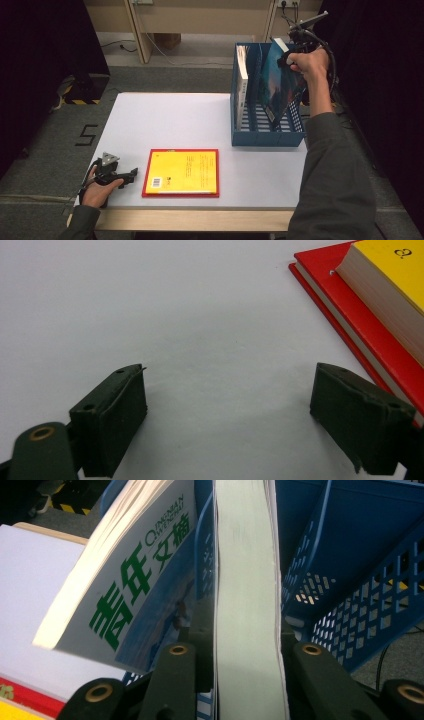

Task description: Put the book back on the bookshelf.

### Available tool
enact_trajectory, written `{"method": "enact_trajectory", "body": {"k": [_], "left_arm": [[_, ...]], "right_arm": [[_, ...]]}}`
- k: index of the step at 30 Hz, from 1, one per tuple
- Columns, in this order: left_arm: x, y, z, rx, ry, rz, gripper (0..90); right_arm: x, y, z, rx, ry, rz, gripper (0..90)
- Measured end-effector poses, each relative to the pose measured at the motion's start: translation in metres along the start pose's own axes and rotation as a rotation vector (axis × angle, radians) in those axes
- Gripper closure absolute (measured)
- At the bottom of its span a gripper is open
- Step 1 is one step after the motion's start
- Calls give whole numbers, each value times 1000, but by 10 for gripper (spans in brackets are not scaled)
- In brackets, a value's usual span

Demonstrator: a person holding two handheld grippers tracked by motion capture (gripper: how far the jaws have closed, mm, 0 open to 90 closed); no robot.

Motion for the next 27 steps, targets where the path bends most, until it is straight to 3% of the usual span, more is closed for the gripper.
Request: {"method": "enact_trajectory", "body": {"k": [10, 16, 27], "left_arm": [[0, 0, 0, 0, 0, 0, 139], [0, 0, 0, 0, 0, 0, 138], [0, 0, 0, 0, 1, -1, 138]], "right_arm": [[5, 31, -7, 36, 25, 19, 734], [3, 49, -8, 31, 58, 10, 728], [2, 76, -1, 22, 76, 6, 729]]}}
Point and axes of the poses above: each handheld gripper's, and its own axes: y roughly forward along the jaws, z roughly out of its underside, x roughly to its left, the point moved 5 cm from there along y, roughly forward along the jaws
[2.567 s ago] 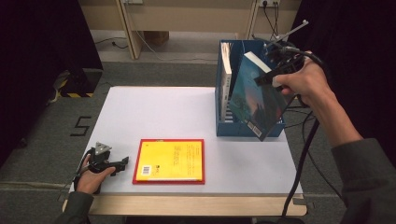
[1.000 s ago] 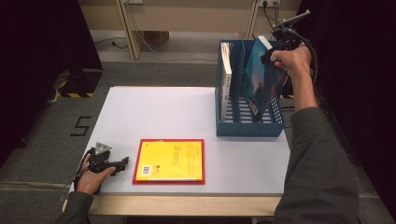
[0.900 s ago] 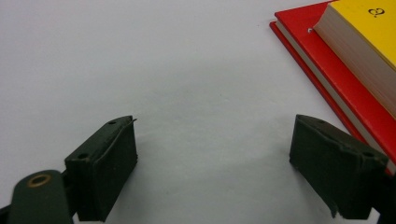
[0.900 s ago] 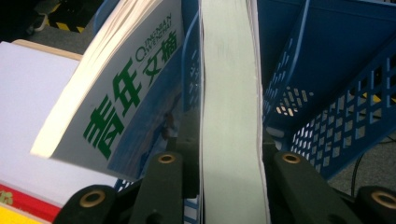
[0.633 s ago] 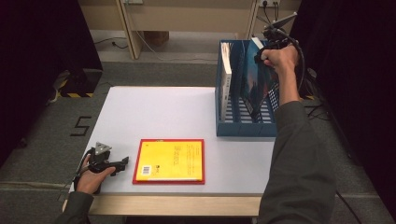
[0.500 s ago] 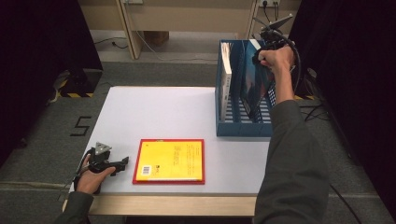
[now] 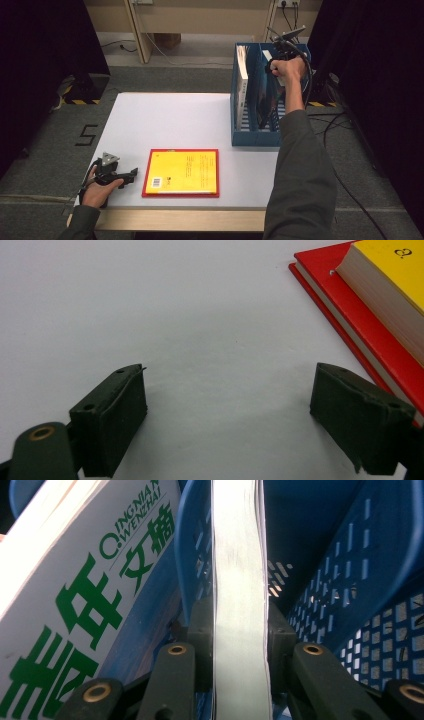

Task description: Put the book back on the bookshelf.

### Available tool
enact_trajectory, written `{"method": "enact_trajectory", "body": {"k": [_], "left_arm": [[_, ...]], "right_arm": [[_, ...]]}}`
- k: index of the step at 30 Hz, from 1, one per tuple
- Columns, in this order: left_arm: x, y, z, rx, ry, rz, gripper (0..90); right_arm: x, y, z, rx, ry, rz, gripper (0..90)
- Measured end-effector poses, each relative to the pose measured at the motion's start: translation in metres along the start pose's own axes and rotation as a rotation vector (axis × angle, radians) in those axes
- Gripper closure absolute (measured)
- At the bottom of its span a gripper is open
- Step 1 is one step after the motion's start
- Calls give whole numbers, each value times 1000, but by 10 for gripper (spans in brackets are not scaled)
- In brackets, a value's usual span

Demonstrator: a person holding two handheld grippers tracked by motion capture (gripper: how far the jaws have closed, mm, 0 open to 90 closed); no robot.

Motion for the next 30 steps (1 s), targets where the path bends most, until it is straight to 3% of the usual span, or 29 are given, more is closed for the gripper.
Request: {"method": "enact_trajectory", "body": {"k": [14, 17, 22, 30], "left_arm": [[0, 0, 0, 0, 0, 0, 138], [0, 0, 0, 0, 0, 0, 138], [0, 0, 0, 0, 1, 0, 139], [0, 0, 0, -1, 1, -1, 138]], "right_arm": [[1, 11, 3, 2, 0, 4, 710], [4, 5, 0, -27, -7, -17, 682], [6, -2, 4, -21, -23, -36, 640], [9, -17, 22, -23, -63, -89, 580]]}}
Point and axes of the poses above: each handheld gripper's, and its own axes: y roughly forward along the jaws, z roughly out of its underside, x roughly to its left, the point moved 5 cm from there along y, roughly forward along the jaws
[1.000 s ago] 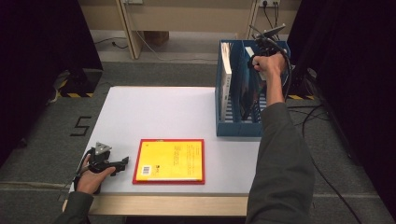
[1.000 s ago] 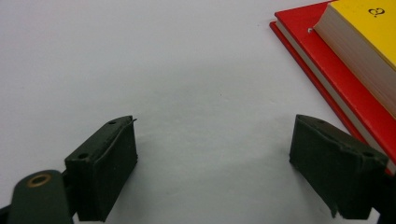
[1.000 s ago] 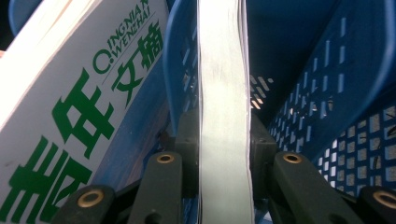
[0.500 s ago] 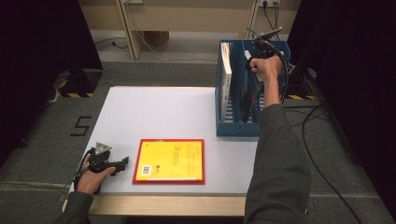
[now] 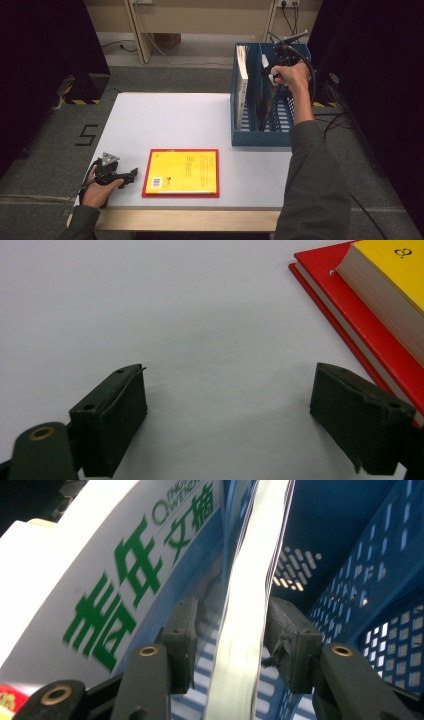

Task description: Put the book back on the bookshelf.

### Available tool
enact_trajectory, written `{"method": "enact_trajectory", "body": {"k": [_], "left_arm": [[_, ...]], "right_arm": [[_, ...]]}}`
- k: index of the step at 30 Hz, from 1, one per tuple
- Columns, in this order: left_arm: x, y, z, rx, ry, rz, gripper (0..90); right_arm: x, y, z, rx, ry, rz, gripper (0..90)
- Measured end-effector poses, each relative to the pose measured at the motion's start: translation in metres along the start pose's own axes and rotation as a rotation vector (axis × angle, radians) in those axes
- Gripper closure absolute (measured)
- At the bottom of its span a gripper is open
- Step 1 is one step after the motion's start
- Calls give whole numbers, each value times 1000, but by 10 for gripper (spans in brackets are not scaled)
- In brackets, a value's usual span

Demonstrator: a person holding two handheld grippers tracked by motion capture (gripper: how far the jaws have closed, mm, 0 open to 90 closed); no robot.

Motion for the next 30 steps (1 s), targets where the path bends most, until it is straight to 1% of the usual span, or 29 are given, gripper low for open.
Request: {"method": "enact_trajectory", "body": {"k": [2, 3, 4, 5, 6, 7, 9, 11, 15, 16, 17, 19, 22, 25, 30], "left_arm": [[0, 0, 0, -1, 0, 0, 139], [0, 0, 0, -1, 0, 0, 138], [0, 0, 0, -1, 0, 0, 138], [0, 0, 0, -1, 0, 0, 139], [0, 0, 0, -1, 0, 0, 138], [0, 0, 0, -1, -1, 0, 138], [0, 0, 0, -1, 0, 0, 138], [0, 0, 0, -1, 0, 0, 139], [0, 0, 0, -3, 0, -1, 138], [0, 0, 0, -3, 1, -2, 139], [0, 0, 0, -3, 1, -2, 138], [0, 0, 0, -3, 1, -2, 138], [0, 0, 0, 1, 2, -2, 138], [0, 0, 0, 1, 2, -2, 139], [0, 0, 0, 1, 1, -1, 138]], "right_arm": [[1, -2, 7, 8, -19, -8, 576], [2, -4, 15, 11, -21, -27, 571], [2, -5, 18, 13, -34, -36, 570], [1, -7, 22, 17, -36, -45, 571], [1, -7, 22, 17, -36, -45, 571], [1, -11, 28, 19, -40, -54, 573], [2, -14, 34, 32, -62, -62, 574], [3, -15, 37, 42, -70, -65, 576], [4, -18, 44, 51, -115, -65, 641], [4, -18, 45, 47, -111, -60, 650], [5, -17, 45, 43, -125, -56, 661], [5, -16, 44, 38, -117, -55, 667], [6, -15, 42, 37, -119, -57, 670], [6, -11, 37, 38, -117, -35, 673], [7, -5, 31, 31, -106, -25, 670]]}}
Point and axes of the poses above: each handheld gripper's, and its own axes: y roughly forward along the jaws, z roughly out of its underside, x roughly to its left, the point moved 5 cm from there along y, roughly forward along the jaws
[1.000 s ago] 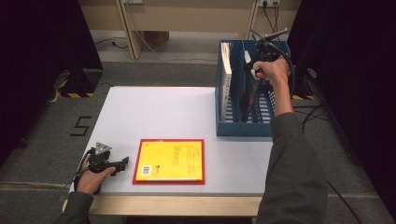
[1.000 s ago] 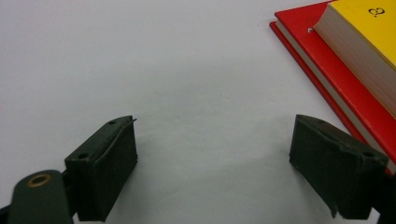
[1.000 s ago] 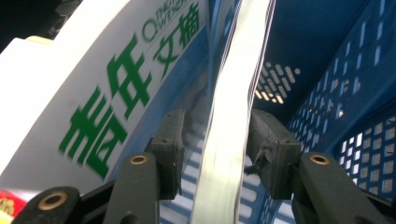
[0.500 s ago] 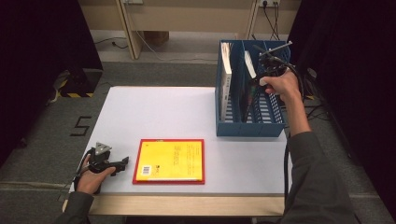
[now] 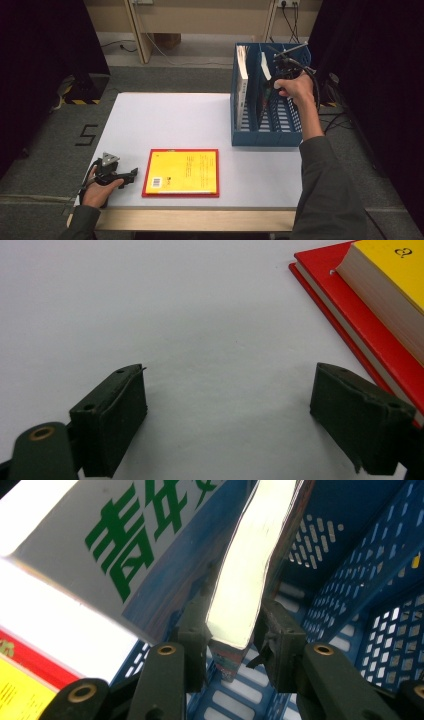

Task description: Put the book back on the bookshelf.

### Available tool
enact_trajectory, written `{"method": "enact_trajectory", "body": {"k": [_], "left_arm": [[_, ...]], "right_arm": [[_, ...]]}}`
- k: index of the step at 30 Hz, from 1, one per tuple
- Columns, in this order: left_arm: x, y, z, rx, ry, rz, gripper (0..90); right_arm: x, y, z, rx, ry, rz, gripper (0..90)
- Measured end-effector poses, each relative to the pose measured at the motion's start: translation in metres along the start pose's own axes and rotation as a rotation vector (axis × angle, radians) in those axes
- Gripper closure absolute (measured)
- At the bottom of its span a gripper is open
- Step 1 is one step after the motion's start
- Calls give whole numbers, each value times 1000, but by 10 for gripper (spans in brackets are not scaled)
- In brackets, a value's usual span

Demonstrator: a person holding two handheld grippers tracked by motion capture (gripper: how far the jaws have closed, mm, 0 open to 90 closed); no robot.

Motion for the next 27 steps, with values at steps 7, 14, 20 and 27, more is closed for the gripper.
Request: {"method": "enact_trajectory", "body": {"k": [7, 14, 20, 27], "left_arm": [[0, 0, 0, 0, 0, 0, 138], [0, 0, 0, 0, 0, 0, 138], [0, 0, 0, 0, 0, 1, 138], [0, 0, 0, -2, -1, 0, 138]], "right_arm": [[2, 3, -4, 6, -5, 13, 660], [4, 4, -3, -4, -17, 15, 626], [4, -2, -3, -18, 4, 6, 514], [10, -16, -2, -52, 3, 1, 447]]}}
Point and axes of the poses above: each handheld gripper's, and its own axes: y roughly forward along the jaws, z roughly out of its underside, x roughly to its left, the point moved 5 cm from there along y, roughly forward along the jaws
